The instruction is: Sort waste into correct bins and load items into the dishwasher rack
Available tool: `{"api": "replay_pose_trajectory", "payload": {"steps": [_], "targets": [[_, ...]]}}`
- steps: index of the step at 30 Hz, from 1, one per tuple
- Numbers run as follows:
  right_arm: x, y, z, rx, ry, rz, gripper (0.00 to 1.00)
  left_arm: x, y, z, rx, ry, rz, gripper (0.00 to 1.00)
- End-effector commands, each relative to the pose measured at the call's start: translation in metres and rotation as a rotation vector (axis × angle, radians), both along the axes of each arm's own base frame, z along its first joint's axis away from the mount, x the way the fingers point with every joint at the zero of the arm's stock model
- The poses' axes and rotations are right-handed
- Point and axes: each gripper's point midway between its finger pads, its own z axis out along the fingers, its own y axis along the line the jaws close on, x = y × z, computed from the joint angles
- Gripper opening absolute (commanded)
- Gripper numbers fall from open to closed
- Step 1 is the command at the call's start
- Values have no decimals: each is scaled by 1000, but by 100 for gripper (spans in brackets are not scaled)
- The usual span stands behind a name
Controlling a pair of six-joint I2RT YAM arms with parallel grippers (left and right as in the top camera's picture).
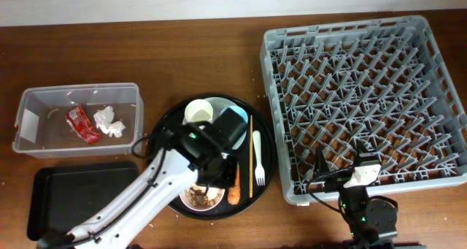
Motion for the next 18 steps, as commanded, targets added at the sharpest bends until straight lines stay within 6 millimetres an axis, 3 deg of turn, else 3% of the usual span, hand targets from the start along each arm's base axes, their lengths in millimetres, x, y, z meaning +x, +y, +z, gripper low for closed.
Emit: {"api": "replay_pose_trajectory", "payload": {"steps": [1, 10, 18], "targets": [[0, 1, -3, 4, 5, 0, 99, -6, 7, -11, 67, -28, 59, 29], [0, 1, -3, 4, 5, 0, 99, -4, 1, -56, 36, -67, 49, 24], [0, 1, -3, 4, 5, 0, 99, -1, -1, -59, 27, -79, 91, 23]]}}
